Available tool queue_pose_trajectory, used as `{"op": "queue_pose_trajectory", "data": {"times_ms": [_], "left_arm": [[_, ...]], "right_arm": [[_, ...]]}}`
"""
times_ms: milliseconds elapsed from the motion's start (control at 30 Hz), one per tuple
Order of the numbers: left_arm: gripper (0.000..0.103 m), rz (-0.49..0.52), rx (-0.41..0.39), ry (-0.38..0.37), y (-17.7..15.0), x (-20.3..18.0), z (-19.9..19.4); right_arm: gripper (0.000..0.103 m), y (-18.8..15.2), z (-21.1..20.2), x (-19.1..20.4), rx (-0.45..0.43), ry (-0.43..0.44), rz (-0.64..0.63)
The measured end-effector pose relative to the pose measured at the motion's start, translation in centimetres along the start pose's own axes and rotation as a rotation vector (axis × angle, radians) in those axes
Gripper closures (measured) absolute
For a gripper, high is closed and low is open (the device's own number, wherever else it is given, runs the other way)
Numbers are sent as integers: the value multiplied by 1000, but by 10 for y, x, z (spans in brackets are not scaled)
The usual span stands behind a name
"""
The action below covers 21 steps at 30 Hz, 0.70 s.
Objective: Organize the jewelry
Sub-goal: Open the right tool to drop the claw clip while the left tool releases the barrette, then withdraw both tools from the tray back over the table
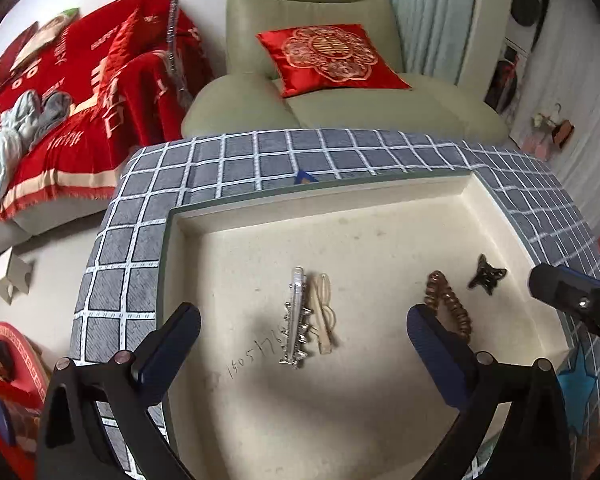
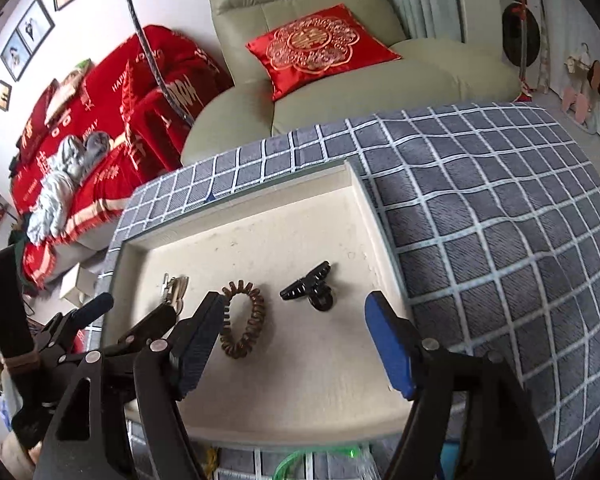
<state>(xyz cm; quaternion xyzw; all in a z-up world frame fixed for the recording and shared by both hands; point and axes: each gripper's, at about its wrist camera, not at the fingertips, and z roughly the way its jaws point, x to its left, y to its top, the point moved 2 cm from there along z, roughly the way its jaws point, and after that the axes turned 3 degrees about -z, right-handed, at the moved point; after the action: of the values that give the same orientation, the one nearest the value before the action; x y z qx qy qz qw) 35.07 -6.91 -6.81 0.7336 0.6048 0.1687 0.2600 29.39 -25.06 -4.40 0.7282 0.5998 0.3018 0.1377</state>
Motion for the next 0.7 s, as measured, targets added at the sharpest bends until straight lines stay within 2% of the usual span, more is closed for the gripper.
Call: {"op": "queue_pose_trajectory", "data": {"times_ms": [67, 167, 267, 400, 500, 567, 600, 700], "left_arm": [[0, 4, -9, 3, 1, 0, -5], [0, 11, -65, 6, -2, -2, -25], [0, 22, -108, -10, -9, -3, -48], [0, 8, -122, -45, -28, -3, -78], [0, -21, -107, -63, -45, 3, -93], [0, -23, -99, -47, -56, 6, -101], [0, -20, -103, -34, -62, 7, -106], [0, -6, -120, 28, -78, 10, -121]], "right_arm": [[27, -5, -9, -2, -8, 5, 14], [26, -12, -19, -3, -9, 18, 35], [21, -21, -30, -2, -16, 30, 36], [19, -34, -37, 1, -10, 55, 16], [18, -45, -45, 3, -22, 34, -14], [15, -52, -50, 5, -30, 0, -41], [0, -57, -53, 6, -33, -16, -57], [0, -68, -62, 12, -48, -49, -115]]}}
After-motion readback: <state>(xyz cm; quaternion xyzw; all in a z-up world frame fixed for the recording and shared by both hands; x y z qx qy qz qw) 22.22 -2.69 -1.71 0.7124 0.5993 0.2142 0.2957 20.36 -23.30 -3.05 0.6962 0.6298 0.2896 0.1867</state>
